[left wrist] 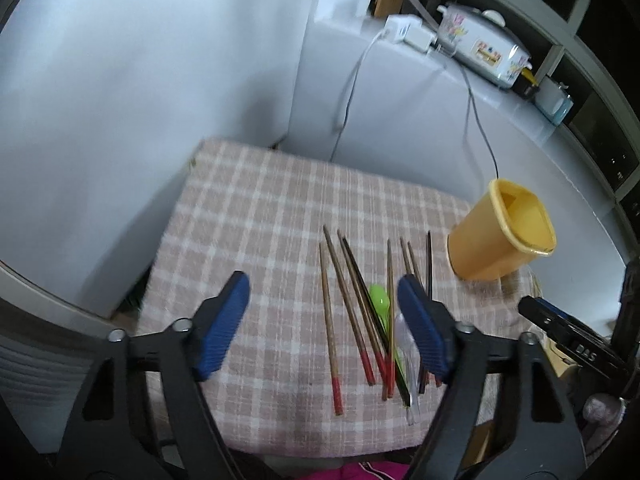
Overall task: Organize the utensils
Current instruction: 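Lower the left tool to a wooden chopstick while the right tool lowers to a black chopstick, then close the left tool on the wooden chopstick while the right tool closes on the black chopstick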
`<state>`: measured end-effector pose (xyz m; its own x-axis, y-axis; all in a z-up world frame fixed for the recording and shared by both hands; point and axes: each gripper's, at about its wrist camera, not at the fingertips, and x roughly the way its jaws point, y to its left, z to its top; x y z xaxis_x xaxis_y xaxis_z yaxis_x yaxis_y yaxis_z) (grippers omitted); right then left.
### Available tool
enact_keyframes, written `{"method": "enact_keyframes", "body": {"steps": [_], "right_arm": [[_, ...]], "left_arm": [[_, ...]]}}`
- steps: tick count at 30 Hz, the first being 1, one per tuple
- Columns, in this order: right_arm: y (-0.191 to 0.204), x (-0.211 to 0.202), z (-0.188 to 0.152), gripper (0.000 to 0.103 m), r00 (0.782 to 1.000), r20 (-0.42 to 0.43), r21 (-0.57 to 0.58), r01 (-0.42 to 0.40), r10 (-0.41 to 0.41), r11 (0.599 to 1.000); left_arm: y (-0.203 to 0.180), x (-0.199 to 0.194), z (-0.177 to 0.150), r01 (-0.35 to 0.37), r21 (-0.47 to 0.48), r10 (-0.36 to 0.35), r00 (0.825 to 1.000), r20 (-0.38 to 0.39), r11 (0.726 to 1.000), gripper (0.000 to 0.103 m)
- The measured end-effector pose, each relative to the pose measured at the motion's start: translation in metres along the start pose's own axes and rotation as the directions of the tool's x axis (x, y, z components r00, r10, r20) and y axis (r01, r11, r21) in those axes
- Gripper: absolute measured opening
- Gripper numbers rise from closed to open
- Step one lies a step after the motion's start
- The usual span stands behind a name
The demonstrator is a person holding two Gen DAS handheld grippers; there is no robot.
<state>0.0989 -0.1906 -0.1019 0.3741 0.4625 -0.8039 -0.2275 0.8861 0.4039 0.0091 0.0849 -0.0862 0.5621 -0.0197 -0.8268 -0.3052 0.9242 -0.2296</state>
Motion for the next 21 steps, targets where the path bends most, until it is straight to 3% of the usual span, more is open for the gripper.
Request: {"method": "enact_keyframes", "body": {"steps": [4, 13, 21], "right_arm": [[-0.004, 0.024, -0.002, 0.042, 0.996, -0.084, 0.012, -0.033, 0.034, 0.999], [-0.007, 0.068, -0.007, 0.016, 0.983, -0.176, 0.096, -0.041, 0.057, 0.995], [-0.007, 0.094, -0.010, 0.016, 0.979, -0.205, 0.125, 0.001, 0.025, 0.992]], "left_arm": [[0.014, 0.024, -0.008, 0.043, -0.070, -0.048, 0.996, -0.078, 0.997, 0.053], [0.023, 0.074, -0.019, 0.077, -0.085, -0.093, 0.973, -0.210, 0.993, 0.034], [0.021, 0.112, -0.027, 0.095, -0.082, -0.114, 0.952, -0.284, 0.992, 0.027]]}}
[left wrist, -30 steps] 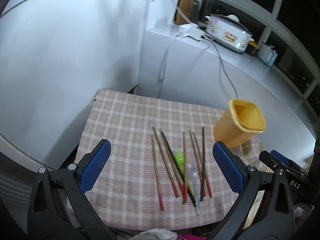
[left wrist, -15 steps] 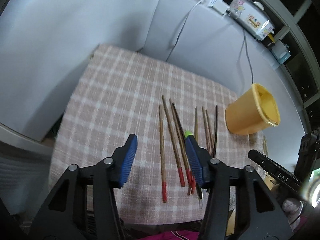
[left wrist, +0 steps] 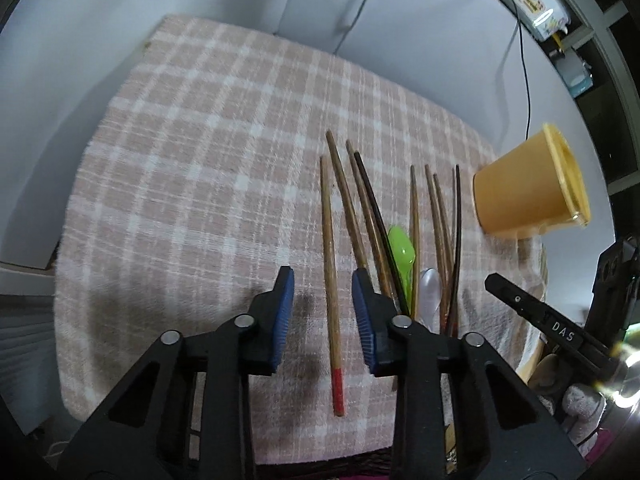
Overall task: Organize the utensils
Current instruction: 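Close the left tool on the wooden chopstick while the right tool closes on the black chopstick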
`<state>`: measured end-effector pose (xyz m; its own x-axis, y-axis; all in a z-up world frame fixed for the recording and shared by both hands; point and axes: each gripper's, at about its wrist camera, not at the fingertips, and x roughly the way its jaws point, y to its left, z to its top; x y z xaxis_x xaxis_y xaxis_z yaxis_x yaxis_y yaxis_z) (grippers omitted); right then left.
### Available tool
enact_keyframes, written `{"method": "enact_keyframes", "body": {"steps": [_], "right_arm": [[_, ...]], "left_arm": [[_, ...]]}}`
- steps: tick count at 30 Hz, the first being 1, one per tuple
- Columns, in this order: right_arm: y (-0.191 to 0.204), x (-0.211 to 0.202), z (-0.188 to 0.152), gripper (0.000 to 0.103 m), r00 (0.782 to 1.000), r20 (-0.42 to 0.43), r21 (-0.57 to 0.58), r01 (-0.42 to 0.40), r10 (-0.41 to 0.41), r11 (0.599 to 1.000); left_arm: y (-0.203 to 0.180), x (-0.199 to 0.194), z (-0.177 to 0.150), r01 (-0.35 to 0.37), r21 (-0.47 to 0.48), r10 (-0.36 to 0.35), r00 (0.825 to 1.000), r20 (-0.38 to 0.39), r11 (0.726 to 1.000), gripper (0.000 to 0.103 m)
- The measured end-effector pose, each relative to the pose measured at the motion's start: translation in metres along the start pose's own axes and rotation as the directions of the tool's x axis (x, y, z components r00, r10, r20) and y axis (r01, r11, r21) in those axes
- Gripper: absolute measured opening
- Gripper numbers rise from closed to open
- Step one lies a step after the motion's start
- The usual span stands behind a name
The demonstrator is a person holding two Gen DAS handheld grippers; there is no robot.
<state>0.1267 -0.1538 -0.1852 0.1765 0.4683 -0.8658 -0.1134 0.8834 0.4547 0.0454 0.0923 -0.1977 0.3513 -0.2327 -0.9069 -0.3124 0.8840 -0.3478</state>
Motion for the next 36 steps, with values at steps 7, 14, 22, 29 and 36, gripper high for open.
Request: {"method": "enact_keyframes", "body": {"steps": [7, 14, 22, 29, 36], "right_arm": [[-0.008, 0.024, 0.000, 0.016, 0.999, -0.029, 0.003, 0.025, -0.025, 1.000], [-0.007, 0.029, 0.004, 0.016, 0.998, 0.004, 0.028, 0.062, -0.062, 0.998], [-0.003, 0.035, 0.014, 0.016, 0.994, 0.050, 0.066, 0.096, -0.100, 0.993], [0.004, 0.045, 0.020, 0.015, 0.991, 0.054, 0.077, 0.121, -0.125, 0.990], [0.011, 0.054, 0.024, 0.012, 0.988, 0.045, 0.069, 0.143, -0.146, 0.987]], "left_arm": [[-0.001, 0.021, 0.001, -0.008, -0.010, 0.007, 1.000, -0.020, 1.000, 0.027], [0.000, 0.040, 0.008, 0.008, -0.009, -0.009, 0.999, -0.049, 1.000, 0.027], [-0.006, 0.059, 0.022, 0.025, 0.024, -0.024, 0.998, -0.066, 0.999, 0.026], [-0.009, 0.070, 0.029, 0.029, 0.043, -0.025, 0.996, -0.083, 0.999, 0.021], [-0.020, 0.086, 0.037, 0.000, 0.059, 0.006, 0.996, -0.087, 0.998, 0.018]]}}
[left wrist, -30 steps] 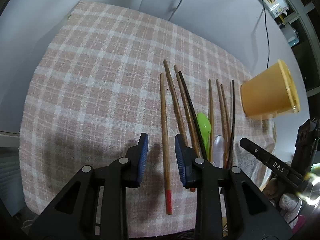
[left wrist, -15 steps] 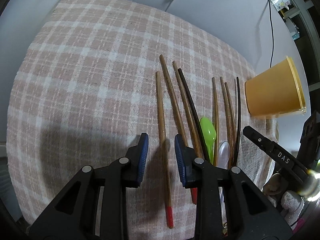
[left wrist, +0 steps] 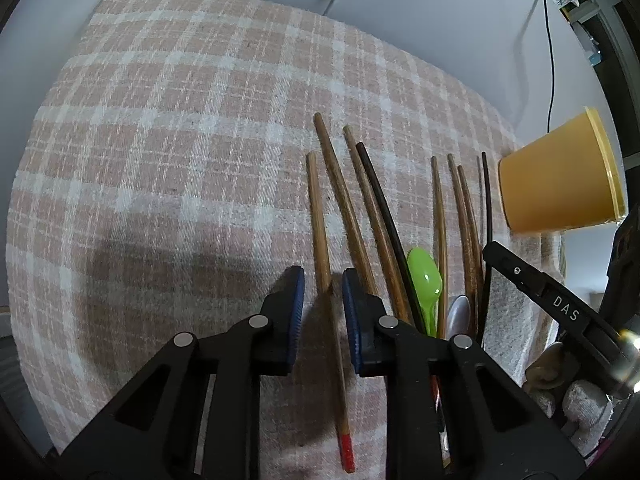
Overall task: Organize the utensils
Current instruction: 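Close the left tool on the wooden chopstick while the right tool closes on the black chopstick, then lift the wooden chopstick with the left tool while the right tool lifts the black chopstick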
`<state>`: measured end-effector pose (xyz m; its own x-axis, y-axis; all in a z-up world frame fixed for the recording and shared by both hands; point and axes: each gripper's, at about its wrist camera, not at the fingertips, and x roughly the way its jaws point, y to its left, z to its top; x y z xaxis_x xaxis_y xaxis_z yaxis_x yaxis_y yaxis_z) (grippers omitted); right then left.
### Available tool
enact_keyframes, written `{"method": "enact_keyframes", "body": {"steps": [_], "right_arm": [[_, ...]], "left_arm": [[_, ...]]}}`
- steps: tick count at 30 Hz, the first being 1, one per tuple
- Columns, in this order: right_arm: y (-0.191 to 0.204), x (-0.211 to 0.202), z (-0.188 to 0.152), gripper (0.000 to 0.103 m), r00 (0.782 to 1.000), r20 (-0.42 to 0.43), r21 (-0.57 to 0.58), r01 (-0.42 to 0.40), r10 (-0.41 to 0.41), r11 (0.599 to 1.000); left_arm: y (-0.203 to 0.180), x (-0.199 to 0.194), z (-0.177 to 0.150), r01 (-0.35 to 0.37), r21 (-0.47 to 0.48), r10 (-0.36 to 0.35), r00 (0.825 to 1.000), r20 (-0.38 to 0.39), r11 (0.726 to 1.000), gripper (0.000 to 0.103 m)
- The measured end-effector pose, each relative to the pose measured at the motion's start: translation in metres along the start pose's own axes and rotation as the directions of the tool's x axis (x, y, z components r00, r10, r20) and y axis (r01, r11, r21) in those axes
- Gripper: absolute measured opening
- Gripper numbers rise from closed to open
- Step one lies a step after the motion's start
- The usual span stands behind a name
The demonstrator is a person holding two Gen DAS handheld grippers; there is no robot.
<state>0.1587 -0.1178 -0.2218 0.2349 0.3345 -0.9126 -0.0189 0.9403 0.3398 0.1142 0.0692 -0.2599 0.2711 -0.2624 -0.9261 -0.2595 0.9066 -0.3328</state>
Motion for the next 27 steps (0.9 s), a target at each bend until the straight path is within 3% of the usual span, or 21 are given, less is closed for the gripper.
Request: {"method": "enact_keyframes", "body": {"steps": [3, 7, 11, 18, 27], "right_arm": [[0.003, 0.004, 0.001, 0.011, 1.000, -0.009, -0.004, 0.000, 0.000, 1.000], [0.009, 0.007, 0.003, 0.011, 1.000, -0.011, -0.011, 0.009, -0.009, 1.000], [0.012, 0.011, 0.004, 0.005, 1.000, -0.021, -0.016, -0.008, 0.008, 1.000], [0.015, 0.007, 0.005, 0.004, 0.999, -0.024, -0.033, -0.038, 0.037, 0.999], [0.010, 0.006, 0.004, 0.004, 1.000, -0.024, -0.056, 0.014, -0.016, 0.998]], "left_arm": [[-0.003, 0.005, 0.004, -0.014, 0.009, 0.014, 1.000, -0.004, 1.000, 0.018], [-0.003, 0.009, 0.007, -0.021, 0.007, 0.021, 1.000, 0.006, 1.000, 0.007], [0.005, 0.007, 0.009, 0.006, -0.013, -0.006, 1.000, 0.011, 1.000, 0.006], [0.018, -0.004, 0.004, 0.011, -0.030, -0.010, 1.000, 0.018, 0.999, 0.004], [0.036, -0.015, -0.003, -0.007, -0.022, 0.007, 1.000, 0.025, 1.000, 0.004]]}}
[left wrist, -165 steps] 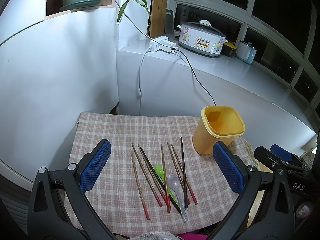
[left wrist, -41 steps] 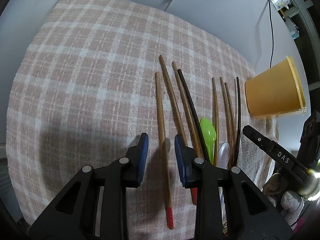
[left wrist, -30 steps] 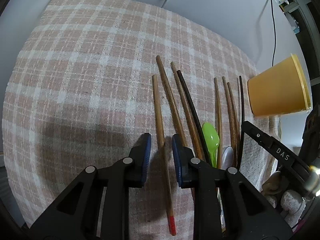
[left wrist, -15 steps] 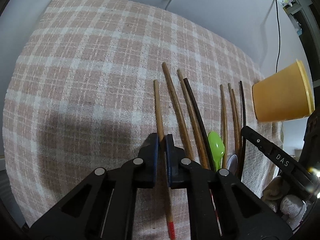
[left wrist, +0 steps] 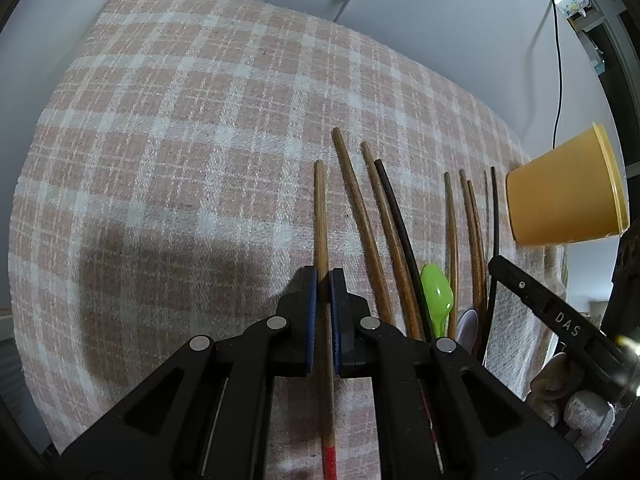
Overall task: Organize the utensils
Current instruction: 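Lift the wooden chopstick with the left tool while the right tool lifts the black chopstick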
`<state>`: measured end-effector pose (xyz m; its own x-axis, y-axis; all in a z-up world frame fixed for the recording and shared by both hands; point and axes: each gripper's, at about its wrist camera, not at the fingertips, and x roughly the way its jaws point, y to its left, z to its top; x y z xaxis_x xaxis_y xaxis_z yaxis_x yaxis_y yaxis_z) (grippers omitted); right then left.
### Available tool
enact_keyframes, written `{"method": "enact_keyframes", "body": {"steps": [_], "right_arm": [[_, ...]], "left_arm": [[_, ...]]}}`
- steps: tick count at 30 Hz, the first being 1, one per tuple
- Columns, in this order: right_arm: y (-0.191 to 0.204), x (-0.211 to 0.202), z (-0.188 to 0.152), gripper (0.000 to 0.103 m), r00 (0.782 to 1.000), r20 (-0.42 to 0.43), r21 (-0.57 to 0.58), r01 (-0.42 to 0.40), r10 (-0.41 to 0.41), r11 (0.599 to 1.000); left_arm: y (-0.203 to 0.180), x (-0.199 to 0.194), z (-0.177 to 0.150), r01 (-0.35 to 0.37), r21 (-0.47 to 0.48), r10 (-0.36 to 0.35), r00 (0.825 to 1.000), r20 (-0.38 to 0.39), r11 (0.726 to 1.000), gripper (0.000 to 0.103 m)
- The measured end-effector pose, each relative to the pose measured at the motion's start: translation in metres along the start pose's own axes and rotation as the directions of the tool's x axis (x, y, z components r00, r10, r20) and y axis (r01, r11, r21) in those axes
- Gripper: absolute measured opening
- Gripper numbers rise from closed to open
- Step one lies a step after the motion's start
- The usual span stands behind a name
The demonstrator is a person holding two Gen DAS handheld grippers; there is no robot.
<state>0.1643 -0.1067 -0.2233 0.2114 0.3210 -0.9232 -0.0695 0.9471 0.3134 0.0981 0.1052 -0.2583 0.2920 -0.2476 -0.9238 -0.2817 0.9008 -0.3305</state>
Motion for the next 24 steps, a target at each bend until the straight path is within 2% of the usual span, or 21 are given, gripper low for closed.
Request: {"method": "enact_keyframes", "body": {"steps": [6, 12, 19, 24], "right_arm": [[-0.003, 0.007, -0.002, 0.004, 1.000, -0.023, 0.020, 0.017, -0.017, 1.000], [-0.008, 0.003, -0.002, 0.004, 0.999, -0.008, 0.041, -0.038, 0.038, 0.998], [-0.009, -0.031, -0.003, 0.004, 0.994, 0.034, 0.000, -0.106, 0.106, 0.994], [-0.009, -0.061, -0.002, 0.004, 0.988, 0.068, -0.052, -0.132, 0.135, 0.990]], "left_arm": [[-0.009, 0.007, 0.006, -0.011, 0.011, 0.011, 1.000, 0.009, 1.000, 0.004], [-0.010, 0.004, 0.008, -0.003, -0.001, 0.003, 1.000, 0.015, 1.000, 0.004], [-0.006, -0.028, 0.008, 0.006, 0.001, -0.006, 0.999, 0.054, 1.000, 0.004], [-0.009, -0.063, 0.005, -0.004, 0.016, 0.002, 0.994, 0.112, 1.000, 0.004]]}}
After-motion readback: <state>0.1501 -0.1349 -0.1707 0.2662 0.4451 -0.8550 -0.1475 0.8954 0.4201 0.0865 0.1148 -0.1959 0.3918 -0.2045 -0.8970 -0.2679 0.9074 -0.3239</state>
